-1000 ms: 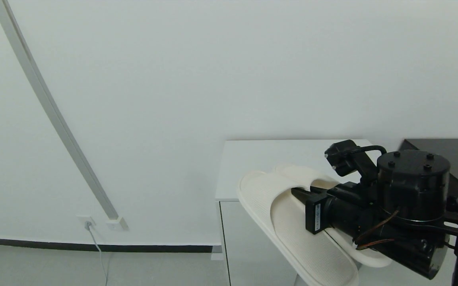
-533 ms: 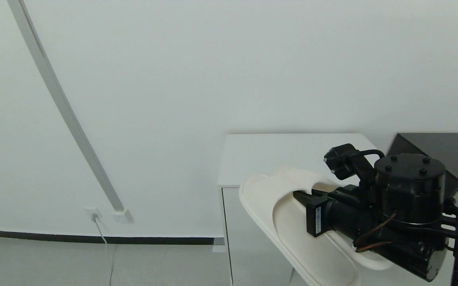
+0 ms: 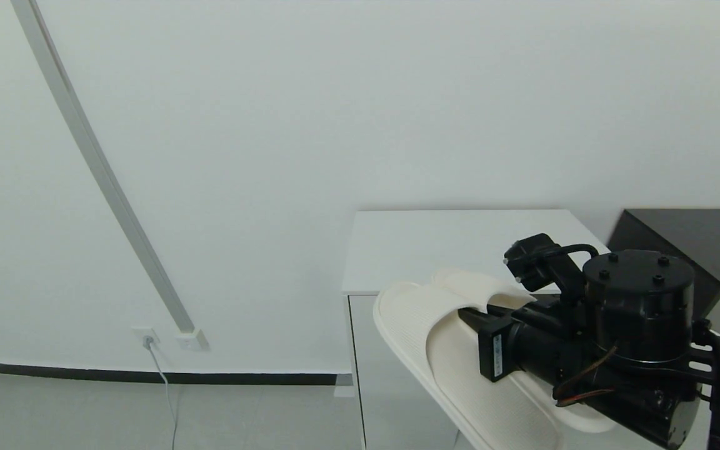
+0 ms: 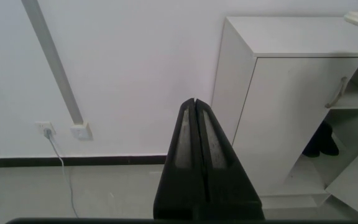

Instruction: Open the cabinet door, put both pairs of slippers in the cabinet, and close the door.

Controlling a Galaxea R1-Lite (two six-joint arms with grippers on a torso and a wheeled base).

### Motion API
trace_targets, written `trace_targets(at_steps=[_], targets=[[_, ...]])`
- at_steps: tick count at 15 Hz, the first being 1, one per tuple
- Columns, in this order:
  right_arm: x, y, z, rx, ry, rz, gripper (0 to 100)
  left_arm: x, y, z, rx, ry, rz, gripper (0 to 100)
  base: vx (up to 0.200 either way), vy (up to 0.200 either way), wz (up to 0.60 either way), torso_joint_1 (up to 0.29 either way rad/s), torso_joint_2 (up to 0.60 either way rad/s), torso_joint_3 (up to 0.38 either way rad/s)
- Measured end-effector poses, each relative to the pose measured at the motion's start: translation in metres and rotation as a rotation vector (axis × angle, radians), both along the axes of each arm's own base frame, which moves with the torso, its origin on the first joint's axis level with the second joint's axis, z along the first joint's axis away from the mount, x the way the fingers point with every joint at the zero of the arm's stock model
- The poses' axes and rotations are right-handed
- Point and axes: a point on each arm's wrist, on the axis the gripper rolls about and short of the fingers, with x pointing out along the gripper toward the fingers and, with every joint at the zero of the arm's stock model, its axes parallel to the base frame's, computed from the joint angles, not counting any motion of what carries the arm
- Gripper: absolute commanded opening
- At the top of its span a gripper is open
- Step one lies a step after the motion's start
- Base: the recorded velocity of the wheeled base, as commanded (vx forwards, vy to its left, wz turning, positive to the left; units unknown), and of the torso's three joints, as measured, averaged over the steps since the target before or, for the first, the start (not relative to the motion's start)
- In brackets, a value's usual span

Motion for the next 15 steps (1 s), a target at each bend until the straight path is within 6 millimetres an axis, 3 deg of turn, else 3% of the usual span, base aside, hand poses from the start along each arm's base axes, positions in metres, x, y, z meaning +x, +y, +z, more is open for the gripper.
trace_targets(at_steps=[1,15], targets=[[0.0,0.0002,-0.0002,-0.001,0.0,0.0,0,0.0,0.0,0.0,0.0,0.0,0.0,0,0.0,0.0,0.0,0.0,0.0,0.0],[-0.0002,0.0014,-0.0052,-0.02,0.007,-0.024,0,-0.0001,0.0,0.0003,0.0,-0.001,0.0,0,0.0,-0.2,0.0,0.005,0.0,0.003]])
